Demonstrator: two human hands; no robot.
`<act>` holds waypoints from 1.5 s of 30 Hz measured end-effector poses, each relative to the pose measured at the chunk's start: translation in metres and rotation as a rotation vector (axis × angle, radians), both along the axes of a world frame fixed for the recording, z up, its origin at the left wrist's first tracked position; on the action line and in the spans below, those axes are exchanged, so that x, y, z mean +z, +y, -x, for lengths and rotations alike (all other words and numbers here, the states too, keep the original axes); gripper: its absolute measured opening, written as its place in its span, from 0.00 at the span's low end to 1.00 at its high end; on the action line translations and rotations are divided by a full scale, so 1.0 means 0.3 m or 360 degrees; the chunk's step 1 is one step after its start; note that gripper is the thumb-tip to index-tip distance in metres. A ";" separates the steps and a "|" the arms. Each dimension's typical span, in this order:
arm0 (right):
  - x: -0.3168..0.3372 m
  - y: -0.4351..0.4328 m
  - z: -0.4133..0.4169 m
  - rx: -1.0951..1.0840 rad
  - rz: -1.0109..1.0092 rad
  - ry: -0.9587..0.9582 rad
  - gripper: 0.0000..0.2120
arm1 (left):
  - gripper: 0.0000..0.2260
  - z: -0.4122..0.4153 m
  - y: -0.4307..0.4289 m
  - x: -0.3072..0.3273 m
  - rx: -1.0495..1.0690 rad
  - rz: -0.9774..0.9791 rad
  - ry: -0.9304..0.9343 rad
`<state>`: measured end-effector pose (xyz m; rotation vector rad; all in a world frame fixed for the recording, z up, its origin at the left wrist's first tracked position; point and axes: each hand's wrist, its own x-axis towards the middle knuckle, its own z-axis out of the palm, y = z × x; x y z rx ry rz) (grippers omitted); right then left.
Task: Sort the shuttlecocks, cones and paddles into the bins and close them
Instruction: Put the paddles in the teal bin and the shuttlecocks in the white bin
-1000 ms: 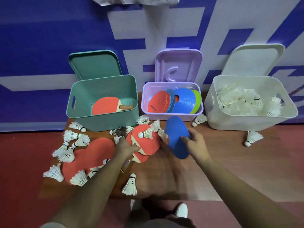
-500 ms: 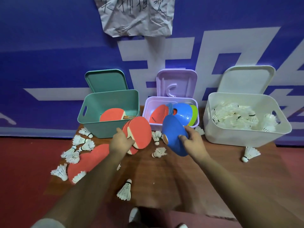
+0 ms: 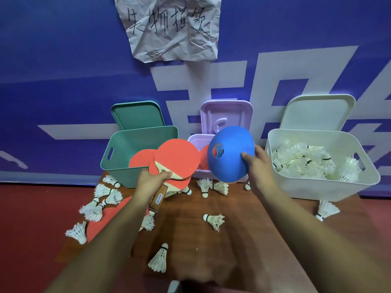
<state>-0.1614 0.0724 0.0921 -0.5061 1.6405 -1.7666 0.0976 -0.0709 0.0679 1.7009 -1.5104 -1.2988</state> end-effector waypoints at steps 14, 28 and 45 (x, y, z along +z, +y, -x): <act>-0.211 -0.226 0.143 -0.0179 -0.0838 0.0781 0.23 | 0.14 0.195 -0.093 -0.035 0.0140 -0.0145 0.0270; -0.125 -0.292 -0.134 0.0316 -0.0255 -0.0404 0.17 | 0.11 0.171 -0.027 0.039 -0.0147 -0.0377 0.0813; -0.047 -0.776 -0.391 0.0603 -0.0468 -0.0667 0.15 | 0.11 -0.159 -0.639 -0.011 -0.0212 -0.0597 0.1185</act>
